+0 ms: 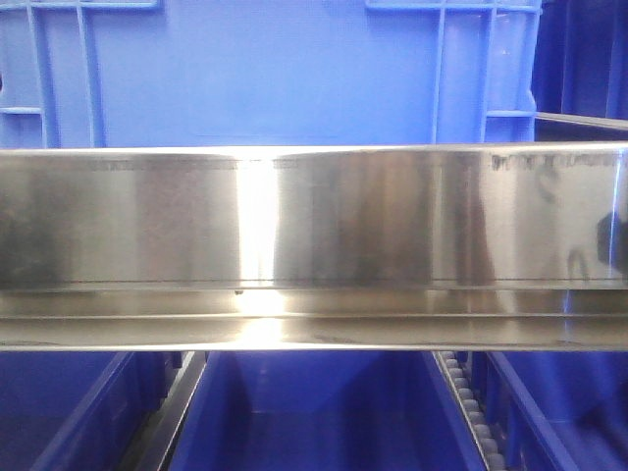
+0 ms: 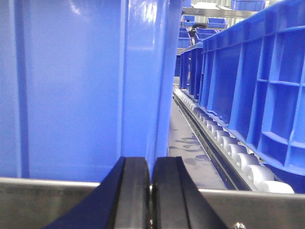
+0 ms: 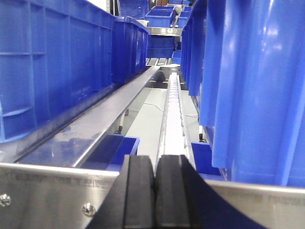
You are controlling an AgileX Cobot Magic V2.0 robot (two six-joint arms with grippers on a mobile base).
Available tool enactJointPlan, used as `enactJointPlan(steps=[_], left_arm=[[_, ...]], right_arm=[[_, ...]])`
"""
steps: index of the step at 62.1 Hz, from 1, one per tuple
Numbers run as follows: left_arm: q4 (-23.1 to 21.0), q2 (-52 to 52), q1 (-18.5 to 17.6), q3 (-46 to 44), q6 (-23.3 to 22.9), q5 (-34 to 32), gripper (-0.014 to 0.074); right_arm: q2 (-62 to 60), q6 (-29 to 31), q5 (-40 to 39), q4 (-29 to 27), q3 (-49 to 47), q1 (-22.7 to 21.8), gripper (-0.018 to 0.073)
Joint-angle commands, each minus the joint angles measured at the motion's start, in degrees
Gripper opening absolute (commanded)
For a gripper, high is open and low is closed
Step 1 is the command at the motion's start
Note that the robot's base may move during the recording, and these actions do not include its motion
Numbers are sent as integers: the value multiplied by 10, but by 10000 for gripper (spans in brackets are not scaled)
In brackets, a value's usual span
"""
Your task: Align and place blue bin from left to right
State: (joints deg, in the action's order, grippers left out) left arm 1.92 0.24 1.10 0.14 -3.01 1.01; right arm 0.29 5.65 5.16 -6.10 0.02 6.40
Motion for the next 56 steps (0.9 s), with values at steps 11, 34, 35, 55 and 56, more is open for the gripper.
enactJointPlan(steps=[11,34,35,55,56], left_arm=[[-1,-2,-4,-1,1,-10,15],[-1,-2,-4,-1,1,-10,15],[-1,-2,-4,-1,1,-10,15],[-2,-2,-4,-1,1,-37,15],[-2,-2,-4,-1,1,-40,15]], right_arm=[[-3,4,-13,-2,0,1,-78],[-3,4,-13,-2,0,1,-78],[-3,4,-13,-2,0,1,-78],[-3,4,-45,-2,0,1,-78],[-3,4,-48,-2,0,1,-78]])
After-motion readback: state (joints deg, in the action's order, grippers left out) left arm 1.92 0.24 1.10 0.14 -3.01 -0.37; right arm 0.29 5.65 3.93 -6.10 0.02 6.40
